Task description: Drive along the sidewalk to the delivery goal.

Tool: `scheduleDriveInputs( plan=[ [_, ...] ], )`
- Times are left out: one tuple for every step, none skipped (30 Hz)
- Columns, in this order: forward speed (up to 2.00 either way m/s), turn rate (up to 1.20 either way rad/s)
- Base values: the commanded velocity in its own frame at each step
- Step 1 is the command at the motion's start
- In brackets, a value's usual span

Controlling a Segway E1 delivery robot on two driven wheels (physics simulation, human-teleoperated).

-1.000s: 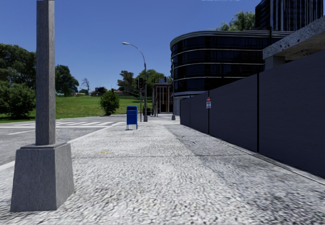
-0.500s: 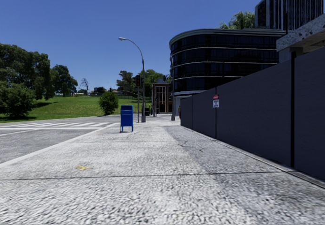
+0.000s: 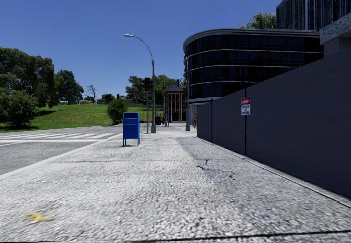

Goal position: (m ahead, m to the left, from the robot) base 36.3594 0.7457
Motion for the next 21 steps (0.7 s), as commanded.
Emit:
scheduleDriveInputs(
  plan=[
    [1.97, 0.0],
    [1.97, 0.0],
    [1.98, 0.0],
    [1.98, 0.0],
    [1.98, 0.0],
    [1.98, 0.0],
    [1.98, 0.0],
    [1.98, 0.0],
    [1.98, 0.0],
    [1.98, 0.0],
    [1.98, 0.0],
    [1.98, 0.0],
    [1.98, 0.0],
    [1.98, 0.0],
    [1.98, 0.0],
    [2.0, 0.0],
    [2.0, 0.0],
    [1.99, 0.0],
    [1.99, 0.0],
    [1.99, 0.0],
    [1.99, 0.0]
  ],
)
